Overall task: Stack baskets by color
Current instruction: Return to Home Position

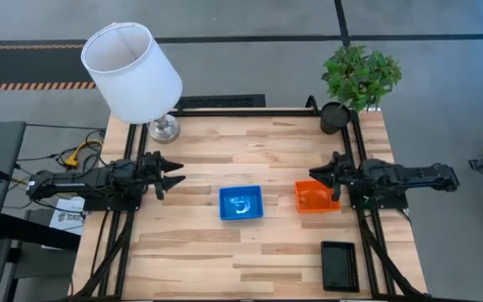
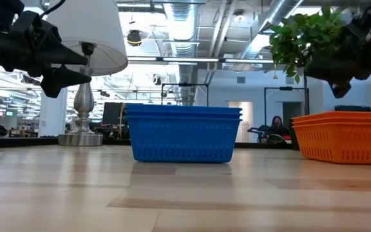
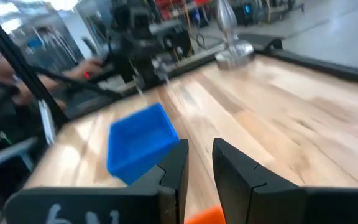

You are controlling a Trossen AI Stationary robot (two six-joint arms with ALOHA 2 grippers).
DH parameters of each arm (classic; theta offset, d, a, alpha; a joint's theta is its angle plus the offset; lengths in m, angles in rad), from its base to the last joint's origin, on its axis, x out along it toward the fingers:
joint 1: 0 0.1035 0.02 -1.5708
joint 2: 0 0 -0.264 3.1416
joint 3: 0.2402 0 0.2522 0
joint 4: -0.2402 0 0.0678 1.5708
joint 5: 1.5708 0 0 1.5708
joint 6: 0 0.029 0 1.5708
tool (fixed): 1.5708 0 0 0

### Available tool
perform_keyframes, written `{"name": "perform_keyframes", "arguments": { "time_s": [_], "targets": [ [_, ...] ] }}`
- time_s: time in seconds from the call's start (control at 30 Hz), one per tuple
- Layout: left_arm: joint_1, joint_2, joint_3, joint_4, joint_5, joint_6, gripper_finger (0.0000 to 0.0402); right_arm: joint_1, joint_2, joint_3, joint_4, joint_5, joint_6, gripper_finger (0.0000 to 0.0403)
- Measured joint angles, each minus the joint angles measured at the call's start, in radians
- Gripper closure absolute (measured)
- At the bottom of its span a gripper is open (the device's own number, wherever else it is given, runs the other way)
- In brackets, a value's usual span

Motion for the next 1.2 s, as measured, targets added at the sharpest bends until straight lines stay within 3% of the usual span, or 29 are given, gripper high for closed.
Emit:
{"name": "perform_keyframes", "arguments": {
  "time_s": [0.5, 1.2],
  "targets": [
    [0.0, 0.0, 0.001, 0.0, -0.065, 0.319, 0.0148, 0.0, 0.0, 0.014, -0.069, 0.002, 0.0, 0.031],
    [0.0, 0.0, 0.001, 0.0, -0.065, 0.32, 0.0148, 0.0, 0.0, 0.013, -0.068, 0.003, 0.0, 0.031]
  ]
}}
